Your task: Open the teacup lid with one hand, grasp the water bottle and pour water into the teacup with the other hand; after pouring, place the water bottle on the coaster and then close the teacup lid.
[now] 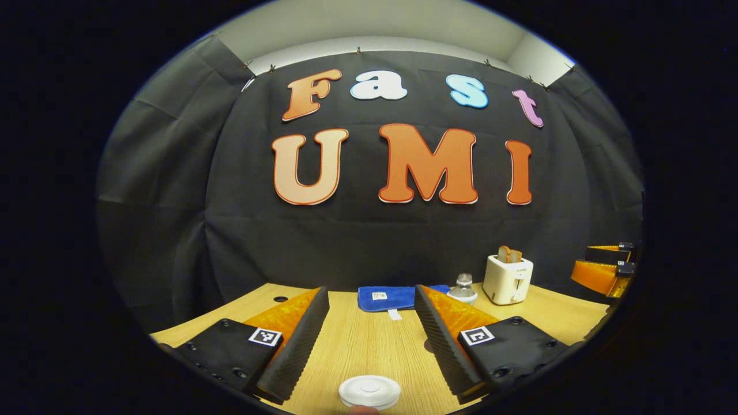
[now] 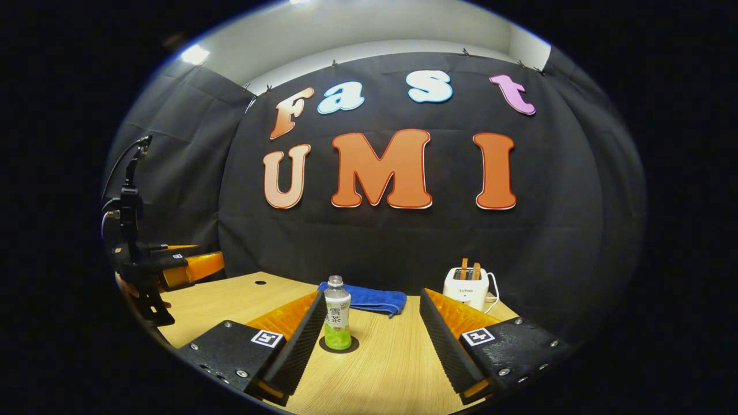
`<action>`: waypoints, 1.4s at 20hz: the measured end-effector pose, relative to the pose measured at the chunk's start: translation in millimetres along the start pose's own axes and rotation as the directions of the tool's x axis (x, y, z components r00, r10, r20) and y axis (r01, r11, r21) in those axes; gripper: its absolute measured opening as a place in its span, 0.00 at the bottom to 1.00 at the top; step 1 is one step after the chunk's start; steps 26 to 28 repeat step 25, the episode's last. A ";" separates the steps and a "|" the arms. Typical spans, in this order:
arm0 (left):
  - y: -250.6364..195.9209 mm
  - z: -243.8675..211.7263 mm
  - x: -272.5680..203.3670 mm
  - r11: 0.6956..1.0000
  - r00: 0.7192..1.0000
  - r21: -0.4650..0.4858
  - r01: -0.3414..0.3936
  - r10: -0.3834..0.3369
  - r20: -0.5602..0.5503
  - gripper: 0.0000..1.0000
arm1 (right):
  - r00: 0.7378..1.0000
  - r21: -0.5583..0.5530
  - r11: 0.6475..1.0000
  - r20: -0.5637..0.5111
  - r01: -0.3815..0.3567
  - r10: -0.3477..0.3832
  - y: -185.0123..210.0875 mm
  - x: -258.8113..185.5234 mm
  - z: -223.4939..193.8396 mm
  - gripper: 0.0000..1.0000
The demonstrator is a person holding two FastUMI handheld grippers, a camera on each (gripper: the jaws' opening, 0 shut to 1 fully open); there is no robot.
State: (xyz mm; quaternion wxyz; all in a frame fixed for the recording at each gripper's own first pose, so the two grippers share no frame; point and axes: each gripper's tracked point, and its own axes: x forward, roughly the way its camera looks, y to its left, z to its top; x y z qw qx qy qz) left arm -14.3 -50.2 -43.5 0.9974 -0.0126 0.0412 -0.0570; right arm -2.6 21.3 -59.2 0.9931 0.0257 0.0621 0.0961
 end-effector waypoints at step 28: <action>-1.1 44.0 -0.1 0.998 0.995 0.023 -0.052 0.050 0.090 0.97 | 0.994 -0.056 0.993 0.034 0.103 -0.101 -8.3 1.1 24.0 0.97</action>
